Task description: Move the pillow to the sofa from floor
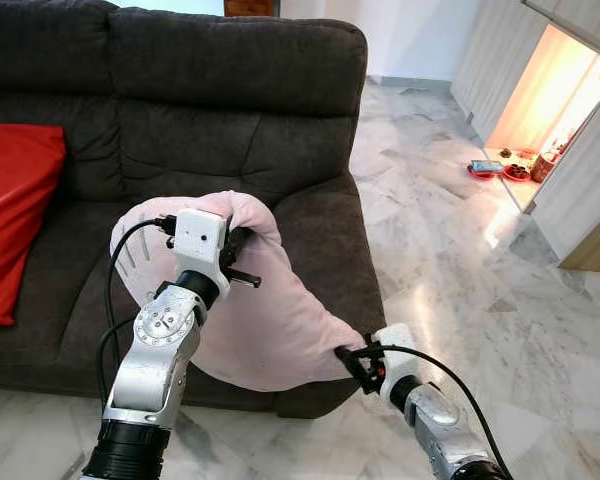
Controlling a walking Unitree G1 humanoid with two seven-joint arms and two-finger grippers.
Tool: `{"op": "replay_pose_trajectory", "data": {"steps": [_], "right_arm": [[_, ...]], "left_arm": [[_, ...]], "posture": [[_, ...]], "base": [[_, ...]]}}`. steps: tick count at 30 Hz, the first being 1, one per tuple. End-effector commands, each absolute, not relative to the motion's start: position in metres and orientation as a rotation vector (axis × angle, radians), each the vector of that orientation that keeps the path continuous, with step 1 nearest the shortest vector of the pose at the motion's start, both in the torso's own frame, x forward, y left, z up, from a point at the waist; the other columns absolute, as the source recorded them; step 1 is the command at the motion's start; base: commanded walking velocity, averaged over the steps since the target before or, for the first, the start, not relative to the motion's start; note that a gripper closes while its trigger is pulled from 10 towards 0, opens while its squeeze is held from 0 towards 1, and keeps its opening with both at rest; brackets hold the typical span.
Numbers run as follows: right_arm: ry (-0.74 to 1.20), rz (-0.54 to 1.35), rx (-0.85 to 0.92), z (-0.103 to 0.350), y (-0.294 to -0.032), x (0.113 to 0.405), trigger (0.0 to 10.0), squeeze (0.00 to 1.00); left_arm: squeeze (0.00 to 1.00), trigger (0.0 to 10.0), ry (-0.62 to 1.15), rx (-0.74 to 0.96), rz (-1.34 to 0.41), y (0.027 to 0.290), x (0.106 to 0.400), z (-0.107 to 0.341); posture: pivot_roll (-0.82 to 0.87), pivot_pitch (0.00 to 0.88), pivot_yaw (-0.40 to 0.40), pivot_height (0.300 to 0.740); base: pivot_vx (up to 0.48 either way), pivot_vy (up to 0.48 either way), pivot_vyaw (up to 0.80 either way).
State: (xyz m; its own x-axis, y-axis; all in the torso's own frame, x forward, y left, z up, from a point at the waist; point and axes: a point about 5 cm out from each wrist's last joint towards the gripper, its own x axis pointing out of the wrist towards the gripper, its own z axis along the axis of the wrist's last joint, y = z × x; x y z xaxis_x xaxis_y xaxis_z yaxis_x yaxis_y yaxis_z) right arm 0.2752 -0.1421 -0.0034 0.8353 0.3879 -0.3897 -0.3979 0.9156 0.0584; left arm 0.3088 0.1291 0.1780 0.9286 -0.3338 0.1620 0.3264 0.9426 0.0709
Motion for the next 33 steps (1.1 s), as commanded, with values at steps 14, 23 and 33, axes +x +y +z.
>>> {"op": "replay_pose_trajectory", "data": {"steps": [14, 23, 33], "right_arm": [[0.56, 0.46, -0.007, -0.023, -0.14, 0.264, 10.0, 0.0], [0.565, 0.558, 0.047, -0.019, -0.127, 0.267, 0.0, 0.0], [0.558, 0.572, 0.057, -0.018, -0.128, 0.267, 0.0, 0.0]], "left_arm": [[0.0, 10.0, -0.237, 0.046, -0.383, 0.12, 0.308, 0.195], [0.0, 10.0, -0.233, 0.048, -0.381, 0.12, 0.308, 0.195], [0.0, 10.0, -0.23, 0.053, -0.383, 0.12, 0.309, 0.195]], "posture": [[0.06, 0.0, -0.099, 0.74], [0.07, 0.0, -0.1, 0.74], [0.06, 0.0, -0.097, 0.74]], "base": [[0.0, 0.0, 0.0], [0.0, 0.0, 0.0], [0.0, 0.0, 0.0]]}}
